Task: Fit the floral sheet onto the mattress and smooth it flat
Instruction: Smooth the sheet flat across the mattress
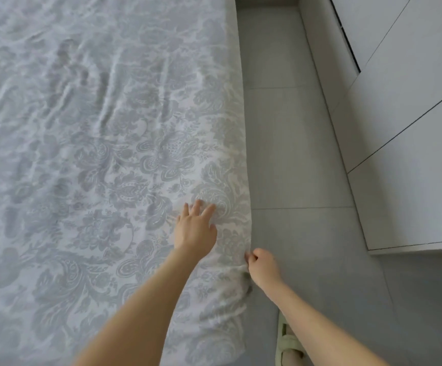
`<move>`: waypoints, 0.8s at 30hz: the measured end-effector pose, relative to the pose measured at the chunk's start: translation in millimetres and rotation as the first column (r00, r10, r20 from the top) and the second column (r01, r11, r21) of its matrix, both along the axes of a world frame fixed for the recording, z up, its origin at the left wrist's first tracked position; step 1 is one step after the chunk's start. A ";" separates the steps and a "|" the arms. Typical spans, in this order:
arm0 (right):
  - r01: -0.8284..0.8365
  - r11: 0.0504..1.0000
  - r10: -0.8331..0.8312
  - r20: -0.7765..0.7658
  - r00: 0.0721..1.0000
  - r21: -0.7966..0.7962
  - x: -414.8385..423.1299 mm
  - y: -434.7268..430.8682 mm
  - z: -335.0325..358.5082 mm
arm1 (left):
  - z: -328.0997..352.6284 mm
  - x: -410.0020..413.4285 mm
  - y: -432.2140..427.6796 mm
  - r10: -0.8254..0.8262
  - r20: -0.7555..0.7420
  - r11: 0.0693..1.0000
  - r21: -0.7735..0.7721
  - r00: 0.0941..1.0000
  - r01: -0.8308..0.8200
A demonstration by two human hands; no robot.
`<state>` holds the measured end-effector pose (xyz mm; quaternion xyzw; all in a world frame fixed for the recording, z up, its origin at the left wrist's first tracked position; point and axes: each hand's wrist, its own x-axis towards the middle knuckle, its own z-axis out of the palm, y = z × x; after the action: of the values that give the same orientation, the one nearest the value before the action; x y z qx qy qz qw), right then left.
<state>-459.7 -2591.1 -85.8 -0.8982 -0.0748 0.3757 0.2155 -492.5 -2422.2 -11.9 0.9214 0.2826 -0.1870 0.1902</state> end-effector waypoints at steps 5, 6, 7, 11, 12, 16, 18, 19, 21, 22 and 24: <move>-0.362 0.924 0.362 -0.025 0.932 -0.122 69.4 14.3 39.7 | 15.0 47.2 5.7 0.114 -0.121 0.991 -0.052 0.986 -0.121; -0.393 0.910 0.397 0.004 0.918 -0.129 87.3 20.6 54.1 | 21.6 55.1 8.7 0.140 -0.136 0.987 -0.060 0.981 -0.150; -0.409 0.903 0.417 0.042 0.908 -0.130 105.4 28.7 69.5 | 28.7 62.4 12.3 0.163 -0.144 0.983 -0.060 0.976 -0.173; -0.415 0.908 0.418 0.171 0.892 -0.057 174.5 63.9 128.7 | 66.2 97.0 29.6 0.249 -0.079 0.966 -0.053 0.965 -0.253; -0.418 0.908 0.417 0.201 0.887 -0.041 190.7 73.3 143.3 | 77.1 107.5 35.2 0.266 -0.053 0.962 -0.056 0.963 -0.268; -0.459 0.888 0.434 0.309 0.846 0.009 247.5 115.1 196.7 | 119.8 150.9 68.3 0.311 0.053 0.951 -0.027 0.949 -0.310; -0.508 0.861 0.465 0.351 0.813 0.036 269.8 137.7 217.9 | 137.1 168.1 88.0 0.352 0.104 0.936 -0.021 0.930 -0.352; -0.536 0.843 0.487 0.368 0.792 0.038 280.2 149.6 227.0 | 143.8 175.4 98.7 0.378 0.128 0.925 -0.021 0.917 -0.378; -0.591 0.806 0.535 0.386 0.752 0.033 302.3 176.9 242.1 | 155.3 188.5 123.4 0.440 0.172 0.897 -0.030 0.881 -0.442; -0.614 0.788 0.556 0.388 0.735 0.033 313.6 192.9 247.9 | 160.1 194.4 137.9 0.475 0.193 0.878 -0.037 0.859 -0.477; -0.657 0.752 0.590 0.399 0.702 0.044 335.0 229.6 255.5 | 166.1 205.1 172.1 0.539 0.245 0.836 -0.039 0.806 -0.547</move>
<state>-124.7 -2361.6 169.7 -0.8481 -0.4478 0.2465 0.1392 -287.4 -2250.1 154.2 0.8210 0.5114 -0.0043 0.2539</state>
